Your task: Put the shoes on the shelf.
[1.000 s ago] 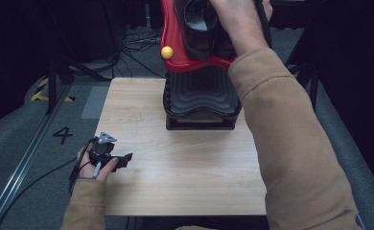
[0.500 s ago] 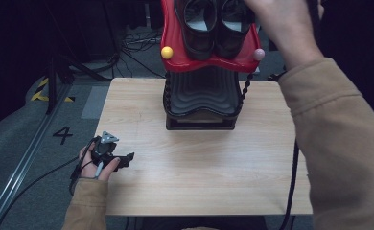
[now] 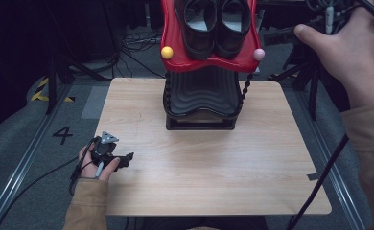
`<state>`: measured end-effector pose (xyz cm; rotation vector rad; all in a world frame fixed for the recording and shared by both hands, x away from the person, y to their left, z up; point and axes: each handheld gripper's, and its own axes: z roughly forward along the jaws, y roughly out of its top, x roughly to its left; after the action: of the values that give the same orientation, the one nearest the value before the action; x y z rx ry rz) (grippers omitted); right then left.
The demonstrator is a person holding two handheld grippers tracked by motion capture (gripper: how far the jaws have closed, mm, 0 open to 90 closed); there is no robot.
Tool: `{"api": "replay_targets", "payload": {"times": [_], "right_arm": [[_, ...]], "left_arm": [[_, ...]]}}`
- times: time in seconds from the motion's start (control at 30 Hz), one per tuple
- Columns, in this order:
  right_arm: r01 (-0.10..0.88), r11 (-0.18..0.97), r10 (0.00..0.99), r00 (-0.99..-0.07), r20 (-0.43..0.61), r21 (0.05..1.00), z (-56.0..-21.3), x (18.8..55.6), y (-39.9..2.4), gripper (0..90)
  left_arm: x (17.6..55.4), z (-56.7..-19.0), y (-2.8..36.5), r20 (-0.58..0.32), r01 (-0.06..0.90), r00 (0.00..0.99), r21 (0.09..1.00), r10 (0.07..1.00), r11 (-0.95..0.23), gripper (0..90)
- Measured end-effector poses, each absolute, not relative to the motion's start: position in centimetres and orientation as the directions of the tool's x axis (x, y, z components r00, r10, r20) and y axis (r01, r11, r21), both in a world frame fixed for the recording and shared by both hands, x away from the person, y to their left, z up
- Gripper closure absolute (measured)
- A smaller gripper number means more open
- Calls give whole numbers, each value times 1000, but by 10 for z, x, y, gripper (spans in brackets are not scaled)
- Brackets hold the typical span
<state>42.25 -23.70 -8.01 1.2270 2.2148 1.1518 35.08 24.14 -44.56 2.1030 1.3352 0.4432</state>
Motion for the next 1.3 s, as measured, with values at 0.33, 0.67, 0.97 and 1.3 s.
{"api": "replay_targets", "payload": {"times": [0.33,0.67,0.97,1.3], "right_arm": [[545,317,810,-582,78,776,-102,402,-270,428],[562,399,764,-641,77,724,-178,403,-280,416],[560,437,717,-690,104,704,-235,396,-283,411],[563,477,678,-725,126,675,-302,387,-288,396]], "left_arm": [[349,-446,239,-36,701,434,641,900,-312,200],[339,-445,239,-1,697,434,633,901,-335,211],[331,-445,240,4,696,427,638,904,-331,210],[329,-446,239,11,697,427,633,904,-337,210]]}}
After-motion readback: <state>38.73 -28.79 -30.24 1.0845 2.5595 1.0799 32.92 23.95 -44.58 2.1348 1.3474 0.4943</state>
